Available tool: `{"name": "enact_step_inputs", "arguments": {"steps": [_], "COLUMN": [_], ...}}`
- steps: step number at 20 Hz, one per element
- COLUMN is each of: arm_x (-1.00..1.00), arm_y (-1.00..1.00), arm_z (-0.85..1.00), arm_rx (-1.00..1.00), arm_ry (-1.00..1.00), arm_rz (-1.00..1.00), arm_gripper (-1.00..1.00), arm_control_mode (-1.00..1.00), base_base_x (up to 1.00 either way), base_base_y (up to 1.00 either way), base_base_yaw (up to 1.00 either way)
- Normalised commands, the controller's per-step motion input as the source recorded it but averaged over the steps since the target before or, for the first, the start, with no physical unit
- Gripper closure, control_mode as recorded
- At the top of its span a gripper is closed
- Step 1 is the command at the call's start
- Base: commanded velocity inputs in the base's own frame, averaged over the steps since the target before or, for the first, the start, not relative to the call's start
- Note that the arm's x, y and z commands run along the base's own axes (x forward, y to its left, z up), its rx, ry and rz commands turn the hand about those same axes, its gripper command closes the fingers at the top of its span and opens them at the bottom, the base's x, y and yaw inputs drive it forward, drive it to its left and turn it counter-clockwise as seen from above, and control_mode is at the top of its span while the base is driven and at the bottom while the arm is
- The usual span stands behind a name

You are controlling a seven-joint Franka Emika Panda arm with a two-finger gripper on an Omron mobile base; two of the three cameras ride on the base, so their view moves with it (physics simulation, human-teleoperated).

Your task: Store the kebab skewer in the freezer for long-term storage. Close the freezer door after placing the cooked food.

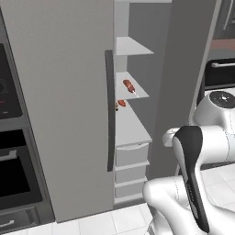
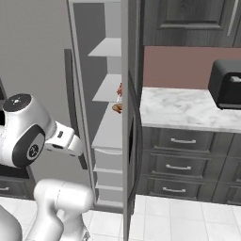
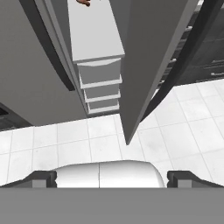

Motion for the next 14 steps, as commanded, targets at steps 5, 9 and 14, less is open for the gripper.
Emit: {"name": "enact_step_inputs", "arguments": {"steps": [5,9,14], "arm_x": [0.0,0.0,0.0], "arm_y": [0.0,0.0,-0.01], "arm_z": [0.0,0.0,0.0], "arm_rx": [0.0,0.0,0.01], "arm_ry": [0.0,0.0,0.0], "arm_rz": [0.0,0.0,0.0], "arm_gripper": [-1.0,-1.0,-1.0], "arm_control_mode": [1.0,1.0,-1.0], "base_base_x": [0.0,0.0,0.0], "base_base_y": [0.0,0.0,0.0], "base_base_yaw": [0.0,0.0,0.0]}}
